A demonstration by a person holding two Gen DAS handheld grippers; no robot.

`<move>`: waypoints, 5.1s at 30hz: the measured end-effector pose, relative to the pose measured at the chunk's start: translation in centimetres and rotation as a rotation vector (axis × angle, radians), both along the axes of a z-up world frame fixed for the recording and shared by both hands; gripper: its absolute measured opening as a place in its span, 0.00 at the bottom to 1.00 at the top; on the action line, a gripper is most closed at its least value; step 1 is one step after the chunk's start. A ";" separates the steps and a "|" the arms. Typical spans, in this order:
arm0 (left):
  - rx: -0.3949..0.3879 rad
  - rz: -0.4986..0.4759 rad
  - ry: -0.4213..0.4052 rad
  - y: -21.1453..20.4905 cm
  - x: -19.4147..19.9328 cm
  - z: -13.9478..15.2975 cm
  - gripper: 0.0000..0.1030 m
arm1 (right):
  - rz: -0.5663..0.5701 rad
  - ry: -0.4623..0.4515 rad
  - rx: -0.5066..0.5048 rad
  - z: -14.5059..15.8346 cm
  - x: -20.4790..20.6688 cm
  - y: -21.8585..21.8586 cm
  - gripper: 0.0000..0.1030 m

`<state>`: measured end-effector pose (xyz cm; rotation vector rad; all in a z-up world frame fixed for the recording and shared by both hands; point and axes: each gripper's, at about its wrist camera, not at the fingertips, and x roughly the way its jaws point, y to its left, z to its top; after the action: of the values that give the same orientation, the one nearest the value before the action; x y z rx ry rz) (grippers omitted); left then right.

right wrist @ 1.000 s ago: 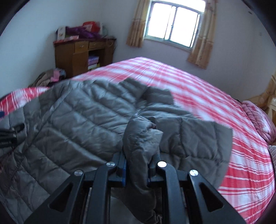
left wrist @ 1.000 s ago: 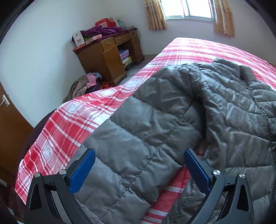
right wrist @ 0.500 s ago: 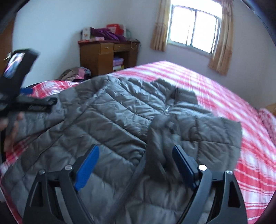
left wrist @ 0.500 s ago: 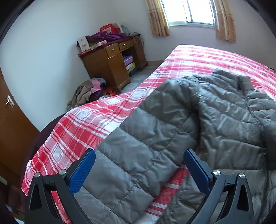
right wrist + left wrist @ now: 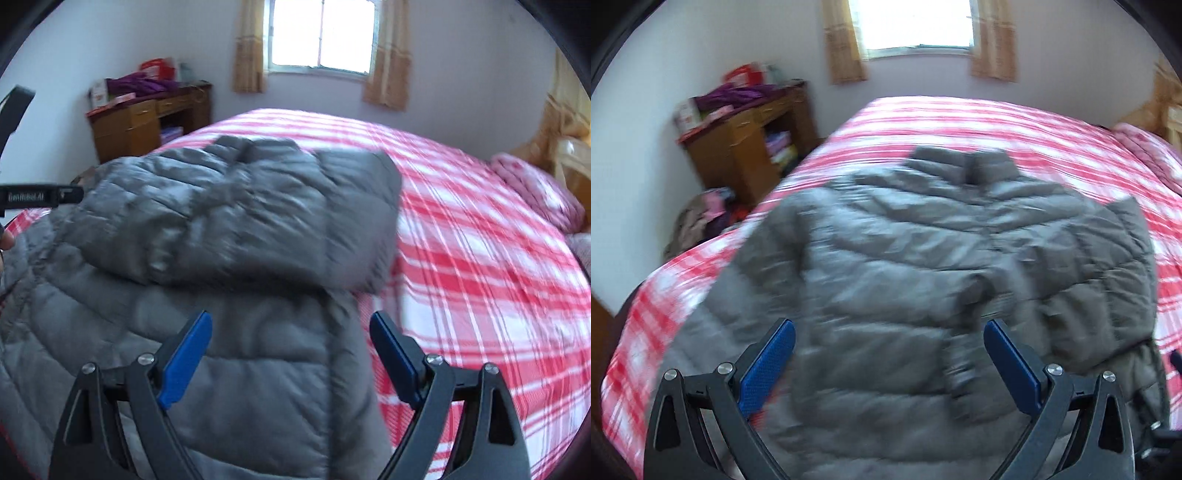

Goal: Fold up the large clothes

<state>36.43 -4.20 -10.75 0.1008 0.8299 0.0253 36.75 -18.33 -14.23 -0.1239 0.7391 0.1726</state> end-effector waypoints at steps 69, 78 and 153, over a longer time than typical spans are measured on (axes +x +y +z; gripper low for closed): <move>0.022 0.208 0.040 2.8 6.6 -8.6 0.96 | -0.025 0.169 0.069 -2.9 13.9 -2.3 0.69; 0.019 0.208 0.042 2.8 6.5 -8.8 0.96 | -0.017 0.194 0.015 -2.6 14.3 -2.0 0.71; -0.196 0.448 0.075 28.8 -13.4 -5.6 0.67 | 0.140 0.046 0.018 1.0 -0.1 3.2 0.91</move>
<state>23.07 24.59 -16.31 -0.2721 0.9125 0.3629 36.63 -15.15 -13.20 -0.1554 0.7752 0.3164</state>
